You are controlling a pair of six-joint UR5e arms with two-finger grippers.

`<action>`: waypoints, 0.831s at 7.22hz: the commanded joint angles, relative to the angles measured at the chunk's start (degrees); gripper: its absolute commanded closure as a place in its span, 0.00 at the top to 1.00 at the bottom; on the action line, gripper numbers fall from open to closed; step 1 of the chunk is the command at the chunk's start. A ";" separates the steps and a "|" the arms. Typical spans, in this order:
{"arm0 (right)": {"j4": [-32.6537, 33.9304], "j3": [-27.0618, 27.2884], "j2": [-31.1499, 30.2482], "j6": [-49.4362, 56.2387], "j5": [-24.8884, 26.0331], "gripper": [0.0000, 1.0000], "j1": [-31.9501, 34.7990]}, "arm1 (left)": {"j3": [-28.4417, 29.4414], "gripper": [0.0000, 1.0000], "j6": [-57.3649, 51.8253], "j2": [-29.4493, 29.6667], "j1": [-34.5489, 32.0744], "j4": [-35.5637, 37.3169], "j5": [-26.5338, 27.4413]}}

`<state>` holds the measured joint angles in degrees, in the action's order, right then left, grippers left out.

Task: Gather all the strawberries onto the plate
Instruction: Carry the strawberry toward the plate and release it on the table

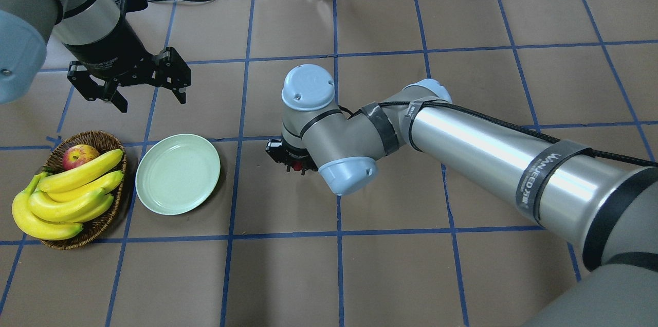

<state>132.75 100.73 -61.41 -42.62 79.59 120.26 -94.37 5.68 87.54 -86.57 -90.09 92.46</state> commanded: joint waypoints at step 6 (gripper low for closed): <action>-8.96 -0.81 -8.26 14.17 8.30 1.00 -9.73 | 0.06 1.00 -0.06 -0.09 0.00 0.00 0.01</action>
<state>128.66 99.32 -65.58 -35.76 86.15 116.33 -94.37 5.63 87.52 -86.57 -90.07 92.46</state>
